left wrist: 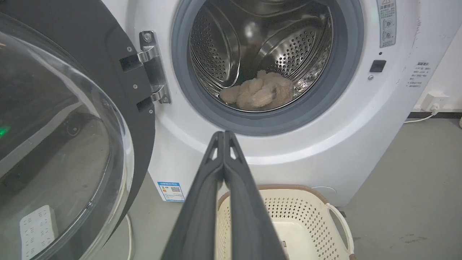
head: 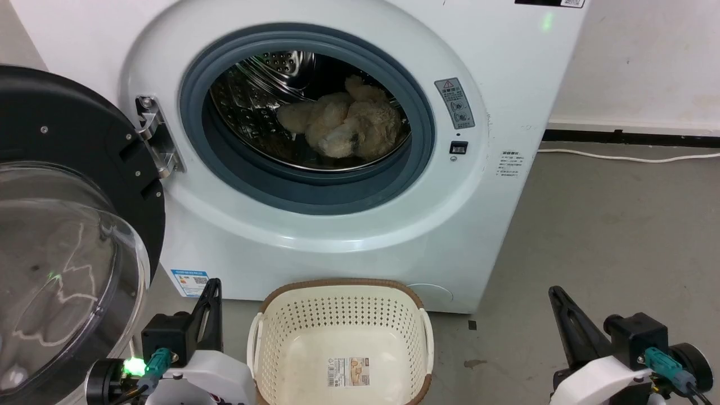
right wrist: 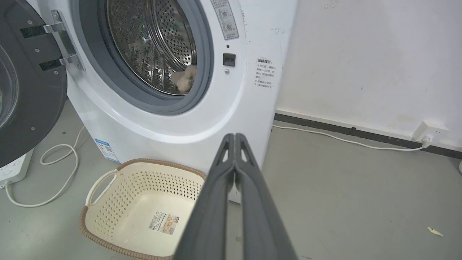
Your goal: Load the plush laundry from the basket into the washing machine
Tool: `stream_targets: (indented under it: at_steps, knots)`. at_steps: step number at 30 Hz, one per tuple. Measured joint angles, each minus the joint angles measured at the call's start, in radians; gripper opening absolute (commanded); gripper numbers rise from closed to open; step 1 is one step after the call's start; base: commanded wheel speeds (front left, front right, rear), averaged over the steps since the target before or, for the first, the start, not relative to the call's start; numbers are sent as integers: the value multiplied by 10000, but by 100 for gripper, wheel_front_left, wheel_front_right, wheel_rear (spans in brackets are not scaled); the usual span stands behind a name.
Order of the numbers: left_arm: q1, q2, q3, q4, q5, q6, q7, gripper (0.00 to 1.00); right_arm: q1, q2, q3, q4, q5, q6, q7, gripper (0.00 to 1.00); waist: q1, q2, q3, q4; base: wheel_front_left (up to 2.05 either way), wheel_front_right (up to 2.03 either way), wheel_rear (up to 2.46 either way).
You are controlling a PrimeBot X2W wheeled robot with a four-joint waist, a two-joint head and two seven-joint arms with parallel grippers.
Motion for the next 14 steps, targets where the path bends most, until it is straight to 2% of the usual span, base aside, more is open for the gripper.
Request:
stream_targets:
  at_steps: [14]
  knots:
    - [0,-174,161,-52,221,-79,86,0,-121,0,6,-79,-75,0,96,0,0,0,20,-18,0,0,0]
